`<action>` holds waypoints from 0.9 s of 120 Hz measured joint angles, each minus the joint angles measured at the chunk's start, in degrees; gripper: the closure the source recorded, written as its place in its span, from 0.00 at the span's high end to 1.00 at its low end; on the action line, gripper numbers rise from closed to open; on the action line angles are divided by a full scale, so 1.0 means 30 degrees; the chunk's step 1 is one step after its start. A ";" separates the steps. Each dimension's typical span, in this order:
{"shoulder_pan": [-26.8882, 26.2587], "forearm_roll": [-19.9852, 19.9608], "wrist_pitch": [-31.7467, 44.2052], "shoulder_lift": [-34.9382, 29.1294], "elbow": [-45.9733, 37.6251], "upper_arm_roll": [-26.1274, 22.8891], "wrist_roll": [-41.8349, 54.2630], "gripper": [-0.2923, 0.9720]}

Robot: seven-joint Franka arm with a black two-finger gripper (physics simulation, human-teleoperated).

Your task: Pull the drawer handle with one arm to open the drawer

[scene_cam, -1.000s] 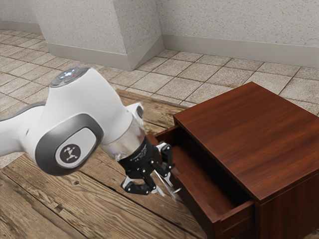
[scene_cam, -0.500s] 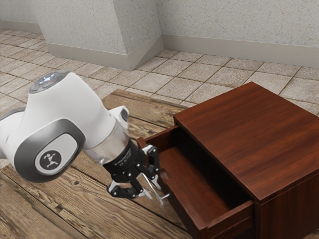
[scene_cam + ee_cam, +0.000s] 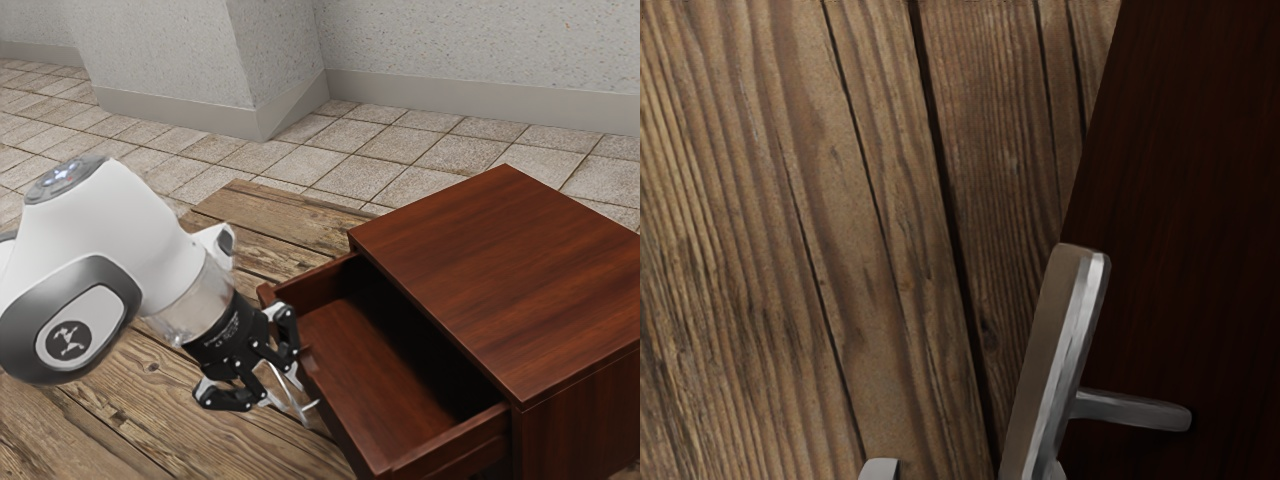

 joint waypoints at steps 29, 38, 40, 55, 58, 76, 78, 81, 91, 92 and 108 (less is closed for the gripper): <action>0.0007 0.0046 0.0001 -0.0792 -0.0659 0.0016 -0.0006 0.29; 0.0004 0.0120 0.0000 -0.1014 -0.0875 0.0035 -0.0011 0.29; 0.0004 0.0143 0.0001 -0.1047 -0.0902 0.0038 -0.0013 0.29; 0.0081 0.0253 0.0007 -0.1264 -0.1072 0.0101 -0.0018 0.29; 0.0093 0.0265 0.0008 -0.1323 -0.1118 0.0114 -0.0018 0.29; 0.0101 0.0322 0.0018 -0.1616 -0.1395 0.0253 -0.0016 0.29; 0.0101 0.0324 0.0020 -0.1650 -0.1424 0.0260 -0.0015 0.29; 0.0101 0.0328 0.0023 -0.1690 -0.1453 0.0267 -0.0015 0.29; 0.0096 0.0392 0.0033 -0.1772 -0.1499 0.0275 -0.0014 0.29; 0.0099 0.0401 0.0034 -0.1778 -0.1504 0.0276 -0.0015 0.29; 0.0077 0.0497 0.0060 -0.1823 -0.1532 0.0300 -0.0012 0.29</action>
